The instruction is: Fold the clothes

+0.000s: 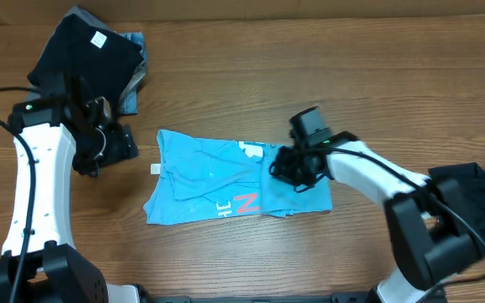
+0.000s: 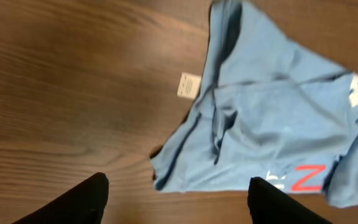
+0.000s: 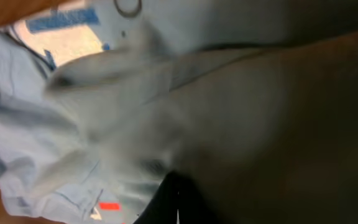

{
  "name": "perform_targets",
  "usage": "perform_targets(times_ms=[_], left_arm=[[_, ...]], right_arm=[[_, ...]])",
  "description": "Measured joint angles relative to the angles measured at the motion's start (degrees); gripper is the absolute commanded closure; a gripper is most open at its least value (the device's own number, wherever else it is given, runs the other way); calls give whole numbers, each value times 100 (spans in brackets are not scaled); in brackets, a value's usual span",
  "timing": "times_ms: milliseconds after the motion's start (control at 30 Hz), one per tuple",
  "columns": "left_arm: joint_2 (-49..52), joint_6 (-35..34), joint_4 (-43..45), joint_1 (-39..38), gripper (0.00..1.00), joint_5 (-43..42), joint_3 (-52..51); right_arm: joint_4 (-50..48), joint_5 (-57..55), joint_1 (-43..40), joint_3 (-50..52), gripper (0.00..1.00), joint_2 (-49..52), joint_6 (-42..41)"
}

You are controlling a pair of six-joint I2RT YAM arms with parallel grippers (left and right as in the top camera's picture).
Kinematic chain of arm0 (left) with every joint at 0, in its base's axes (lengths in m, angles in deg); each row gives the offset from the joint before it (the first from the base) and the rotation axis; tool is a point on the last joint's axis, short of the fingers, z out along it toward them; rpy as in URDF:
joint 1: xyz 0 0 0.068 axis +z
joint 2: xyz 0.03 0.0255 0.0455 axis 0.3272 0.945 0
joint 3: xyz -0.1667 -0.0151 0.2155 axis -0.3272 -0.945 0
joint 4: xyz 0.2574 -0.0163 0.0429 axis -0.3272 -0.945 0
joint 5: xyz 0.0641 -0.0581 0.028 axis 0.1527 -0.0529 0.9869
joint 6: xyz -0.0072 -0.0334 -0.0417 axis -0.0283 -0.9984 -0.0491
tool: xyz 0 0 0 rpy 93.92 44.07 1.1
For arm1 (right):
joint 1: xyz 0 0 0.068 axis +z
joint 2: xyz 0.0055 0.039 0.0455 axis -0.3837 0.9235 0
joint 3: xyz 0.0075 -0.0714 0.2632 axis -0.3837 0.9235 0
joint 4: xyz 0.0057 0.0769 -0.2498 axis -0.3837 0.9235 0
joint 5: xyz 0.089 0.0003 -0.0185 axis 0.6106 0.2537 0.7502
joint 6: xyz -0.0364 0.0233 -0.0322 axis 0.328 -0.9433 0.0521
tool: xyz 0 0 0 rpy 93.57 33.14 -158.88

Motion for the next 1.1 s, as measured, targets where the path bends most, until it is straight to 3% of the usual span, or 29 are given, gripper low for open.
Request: perform_targets(times_ms=[133, 267, 333, 467, 567, 800, 1033, 1100], left_arm=[[0, 35, 323, 0, 21, -131, -570], [0, 92, 846, 0, 18, -337, -1143], [0, 177, 1130, 0, 9, -448, -1412], [0, 293, 1829, 0, 0, -560, -1899], [4, 299, 2350, 0, 0, -605, -2293], [442, 323, 3239, -11, 0, -992, -2739], [831, 588, 3648, -393, 16, -1290, -2518], [938, 675, 3716, -568, 32, -1274, -2455]], right_arm=[[-330, 350, 26, -24, 93, 72, 98], [4, 535, -20, -122, 84, 59, 391], [210, 597, -70, -157, 76, -33, 540], [570, 551, -188, -168, 69, -619, 833], [776, 413, -212, -201, 62, -1126, 984], [1189, -7, -210, -227, 60, -1856, 1132], [1338, -197, -210, -227, 60, -1930, 1174], [1373, -212, -210, -227, 60, -1930, 1178]])
